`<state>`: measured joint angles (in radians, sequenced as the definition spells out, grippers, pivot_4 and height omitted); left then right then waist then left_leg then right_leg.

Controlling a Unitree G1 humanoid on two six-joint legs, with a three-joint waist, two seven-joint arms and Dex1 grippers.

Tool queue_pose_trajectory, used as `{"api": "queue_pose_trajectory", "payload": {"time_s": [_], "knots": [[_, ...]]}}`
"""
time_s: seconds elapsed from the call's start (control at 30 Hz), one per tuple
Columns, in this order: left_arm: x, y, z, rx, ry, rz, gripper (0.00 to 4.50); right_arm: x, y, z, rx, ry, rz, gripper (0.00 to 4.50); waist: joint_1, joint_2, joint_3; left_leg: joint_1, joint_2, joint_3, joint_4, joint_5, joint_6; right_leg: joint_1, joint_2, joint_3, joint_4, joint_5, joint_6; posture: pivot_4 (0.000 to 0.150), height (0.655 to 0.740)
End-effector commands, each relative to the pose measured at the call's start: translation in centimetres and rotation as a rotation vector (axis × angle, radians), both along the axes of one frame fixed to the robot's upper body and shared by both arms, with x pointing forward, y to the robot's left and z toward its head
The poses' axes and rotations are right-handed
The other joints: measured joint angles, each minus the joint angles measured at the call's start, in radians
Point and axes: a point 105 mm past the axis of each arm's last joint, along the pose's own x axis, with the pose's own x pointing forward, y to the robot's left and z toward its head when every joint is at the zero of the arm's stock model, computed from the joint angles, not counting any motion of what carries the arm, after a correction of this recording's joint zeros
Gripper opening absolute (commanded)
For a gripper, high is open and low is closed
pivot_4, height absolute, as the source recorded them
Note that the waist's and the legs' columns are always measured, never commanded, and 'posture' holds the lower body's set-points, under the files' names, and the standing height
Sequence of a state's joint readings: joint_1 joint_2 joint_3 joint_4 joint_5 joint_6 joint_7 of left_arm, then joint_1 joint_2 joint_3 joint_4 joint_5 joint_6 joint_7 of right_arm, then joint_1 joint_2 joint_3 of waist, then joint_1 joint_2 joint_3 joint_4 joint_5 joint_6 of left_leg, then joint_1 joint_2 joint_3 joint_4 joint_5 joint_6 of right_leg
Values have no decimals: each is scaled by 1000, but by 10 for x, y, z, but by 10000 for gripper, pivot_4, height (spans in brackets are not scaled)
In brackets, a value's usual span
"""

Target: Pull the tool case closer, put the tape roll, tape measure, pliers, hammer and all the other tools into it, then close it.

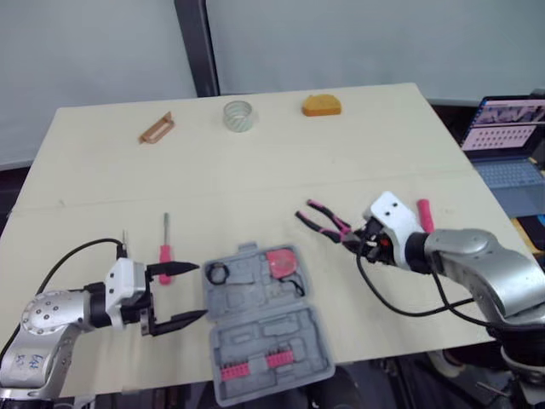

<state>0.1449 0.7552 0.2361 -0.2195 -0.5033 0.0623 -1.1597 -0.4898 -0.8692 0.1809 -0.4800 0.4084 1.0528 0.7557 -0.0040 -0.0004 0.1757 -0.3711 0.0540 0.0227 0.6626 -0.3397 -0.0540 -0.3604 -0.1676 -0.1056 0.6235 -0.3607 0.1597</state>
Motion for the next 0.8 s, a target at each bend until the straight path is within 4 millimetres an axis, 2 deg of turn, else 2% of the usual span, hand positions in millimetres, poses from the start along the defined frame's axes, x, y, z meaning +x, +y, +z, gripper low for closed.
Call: {"api": "queue_pose_trajectory", "payload": {"time_s": [0.03, 0.3, 0.43, 0.6, 0.8], "knots": [[-2, 6, 6, 4, -28, 18, 45000, -18, 25, 11, -55, 3, 254, 9562, 0, 0, 0, 0, 0, 0, 0, 0, 0, 0, 0, 0, 0, 0, 0, 1500, 7349], [-19, 14, 4, 30, -33, 25, 45000, -28, 61, 21, -142, 65, 508, 9562, -2, -1, 1, 0, 0, 0, 1, 0, 0, 0, 0, 0, 0, 0, 0, 1500, 7349], [-26, 21, 0, 44, -16, 39, 45000, -30, 76, 18, -195, 70, 585, 9562, -1, -1, 1, 0, 0, 0, 1, 0, 0, -1, 0, 0, 0, 0, 0, 1500, 7349], [-30, 31, -6, 58, 0, 99, 45000, -24, 101, 12, -237, 51, 621, 9562, -2, -2, 1, 0, 0, 0, 1, 0, 0, -1, 0, 0, 1, 0, 0, 1500, 7349], [-34, 38, -9, 57, 30, 147, 45000, -22, 115, -2, -305, 68, 634, 9562, -2, -2, 1, -1, 0, 0, 1, 0, 0, -1, 0, 0, 1, 0, 0, 1500, 7349]]}}
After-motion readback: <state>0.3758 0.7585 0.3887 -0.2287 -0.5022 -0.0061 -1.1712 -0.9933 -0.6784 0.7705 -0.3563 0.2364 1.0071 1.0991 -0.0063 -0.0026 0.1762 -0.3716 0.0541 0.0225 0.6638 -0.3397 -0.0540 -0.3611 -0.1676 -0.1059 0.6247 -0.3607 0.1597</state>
